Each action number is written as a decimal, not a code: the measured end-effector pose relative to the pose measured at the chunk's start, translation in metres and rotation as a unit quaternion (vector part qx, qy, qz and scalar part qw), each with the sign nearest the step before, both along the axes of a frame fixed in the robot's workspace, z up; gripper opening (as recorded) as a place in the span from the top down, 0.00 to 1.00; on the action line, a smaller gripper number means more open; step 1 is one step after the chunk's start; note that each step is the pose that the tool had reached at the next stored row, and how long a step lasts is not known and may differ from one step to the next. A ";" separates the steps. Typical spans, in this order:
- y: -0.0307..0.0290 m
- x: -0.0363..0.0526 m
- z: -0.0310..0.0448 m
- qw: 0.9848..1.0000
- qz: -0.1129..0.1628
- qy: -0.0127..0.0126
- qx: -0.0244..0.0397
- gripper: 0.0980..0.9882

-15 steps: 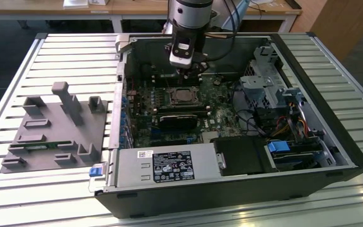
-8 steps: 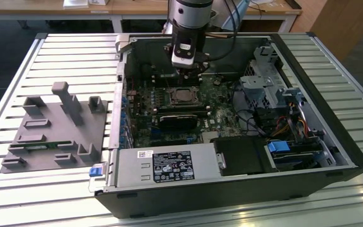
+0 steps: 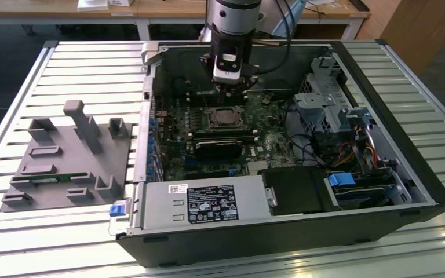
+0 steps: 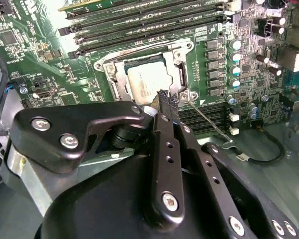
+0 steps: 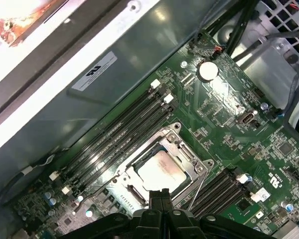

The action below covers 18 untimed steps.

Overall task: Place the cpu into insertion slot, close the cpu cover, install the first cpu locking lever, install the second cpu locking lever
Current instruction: 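Install the first cpu locking lever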

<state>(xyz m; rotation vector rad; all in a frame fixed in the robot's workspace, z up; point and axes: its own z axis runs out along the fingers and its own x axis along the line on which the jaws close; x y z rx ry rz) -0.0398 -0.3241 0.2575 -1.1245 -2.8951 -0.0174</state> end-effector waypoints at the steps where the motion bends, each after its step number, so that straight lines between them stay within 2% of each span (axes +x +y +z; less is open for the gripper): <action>1: 0.0000 0.0000 0.0000 1.000 0.004 0.000 0.000 0.99; 4: 0.0000 0.0000 0.0000 1.000 0.031 0.000 0.000 0.99; 8: 0.0000 0.0000 0.0000 0.998 0.065 -0.001 0.000 0.99; 9: 0.0000 0.0000 0.0000 0.997 0.071 -0.002 0.000 0.99; 12: 0.0000 0.0000 0.0000 0.996 0.086 -0.011 -0.001 0.99; 15: 0.0000 0.0000 0.0000 0.994 0.106 -0.014 0.000 0.99; 16: 0.0000 0.0000 0.0000 0.993 0.117 -0.016 0.000 0.99; 18: 0.0000 0.0000 -0.0001 0.991 0.132 -0.018 0.000 0.99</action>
